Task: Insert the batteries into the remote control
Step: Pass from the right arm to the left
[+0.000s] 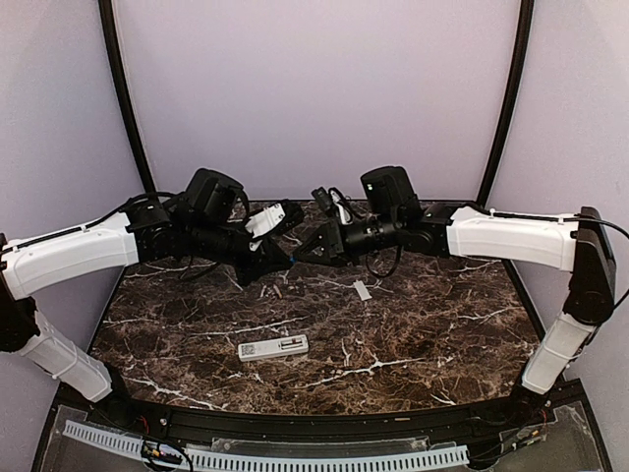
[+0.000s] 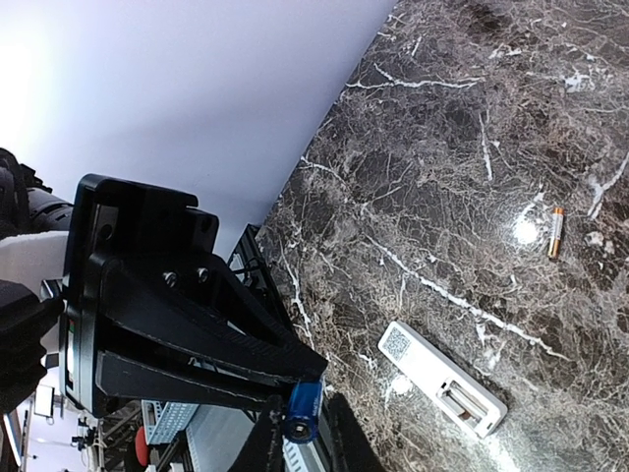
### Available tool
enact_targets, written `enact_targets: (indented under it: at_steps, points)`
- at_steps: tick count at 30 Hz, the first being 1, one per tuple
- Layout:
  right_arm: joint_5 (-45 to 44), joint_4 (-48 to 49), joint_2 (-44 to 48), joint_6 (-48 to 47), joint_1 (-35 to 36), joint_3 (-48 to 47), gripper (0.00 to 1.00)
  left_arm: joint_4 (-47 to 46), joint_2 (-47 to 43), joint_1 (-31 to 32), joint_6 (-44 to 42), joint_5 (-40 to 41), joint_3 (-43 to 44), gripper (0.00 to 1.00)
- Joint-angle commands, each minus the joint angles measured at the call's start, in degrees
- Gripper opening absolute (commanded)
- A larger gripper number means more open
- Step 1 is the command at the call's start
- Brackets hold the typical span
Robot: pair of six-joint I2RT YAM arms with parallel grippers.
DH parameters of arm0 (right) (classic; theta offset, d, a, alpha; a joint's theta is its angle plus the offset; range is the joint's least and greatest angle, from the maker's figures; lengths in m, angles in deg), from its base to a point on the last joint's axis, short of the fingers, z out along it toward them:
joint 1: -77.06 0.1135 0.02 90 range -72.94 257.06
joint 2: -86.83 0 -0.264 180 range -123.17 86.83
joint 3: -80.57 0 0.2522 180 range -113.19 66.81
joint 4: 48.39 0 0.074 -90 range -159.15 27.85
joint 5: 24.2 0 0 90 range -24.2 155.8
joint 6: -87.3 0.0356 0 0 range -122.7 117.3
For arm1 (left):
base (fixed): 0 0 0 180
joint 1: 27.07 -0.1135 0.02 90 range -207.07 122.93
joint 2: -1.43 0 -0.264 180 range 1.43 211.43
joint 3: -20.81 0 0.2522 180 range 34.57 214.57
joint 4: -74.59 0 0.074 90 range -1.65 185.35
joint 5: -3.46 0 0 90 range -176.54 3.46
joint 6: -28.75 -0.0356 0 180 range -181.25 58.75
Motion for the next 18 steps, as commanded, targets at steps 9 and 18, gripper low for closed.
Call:
enact_targets:
  at_steps: [9, 18]
  points:
    - [1.72, -1.53, -1.61, -0.62, 0.15, -0.16, 0.00, 2.24, 0.95, 0.33, 0.57, 1.32, -1.02, 0.25]
    - [0.83, -6.08, 1.49, -2.06, -5.91, 7.86, 0.00, 9.95, 2.86, 4.34, 0.38, 5.68, -7.92, 0.72]
